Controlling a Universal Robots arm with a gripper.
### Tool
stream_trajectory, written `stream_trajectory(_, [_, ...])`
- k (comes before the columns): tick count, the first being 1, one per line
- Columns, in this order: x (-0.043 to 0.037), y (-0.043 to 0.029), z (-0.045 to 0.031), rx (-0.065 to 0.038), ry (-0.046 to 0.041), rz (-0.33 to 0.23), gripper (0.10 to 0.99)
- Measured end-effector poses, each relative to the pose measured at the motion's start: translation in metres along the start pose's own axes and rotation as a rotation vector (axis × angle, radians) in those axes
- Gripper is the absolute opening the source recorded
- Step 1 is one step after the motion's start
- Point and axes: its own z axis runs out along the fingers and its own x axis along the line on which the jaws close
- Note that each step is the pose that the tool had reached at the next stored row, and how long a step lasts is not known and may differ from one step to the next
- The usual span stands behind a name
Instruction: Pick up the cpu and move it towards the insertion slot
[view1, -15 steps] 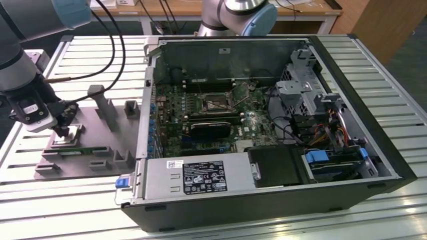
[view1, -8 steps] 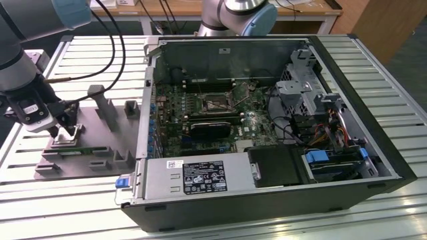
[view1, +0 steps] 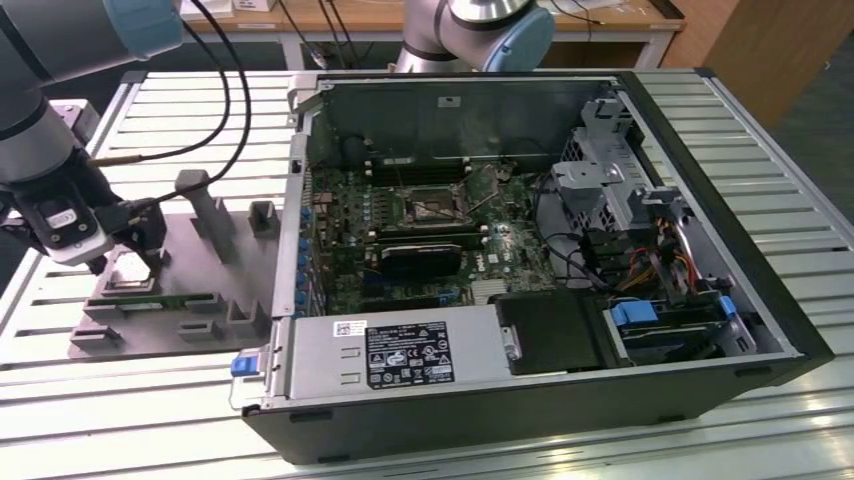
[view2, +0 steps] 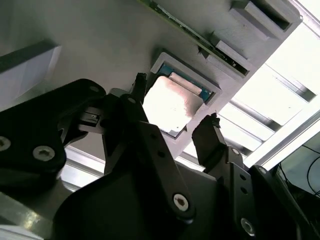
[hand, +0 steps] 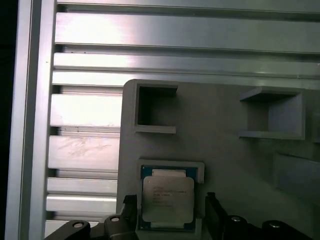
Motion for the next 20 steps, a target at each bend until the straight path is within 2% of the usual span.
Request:
stream_trajectory(6, [0.0000,-0.0001,0.0021,0.000,-0.0020,0.054,0.647])
stream_trajectory(12, [0.0007,-0.0001,0.0062,0.000,-0.0023,0.058,0.647])
stream_trajectory(20, [0.0017,-0.0003,0.0112,0.000,-0.0092,0.054,0.647])
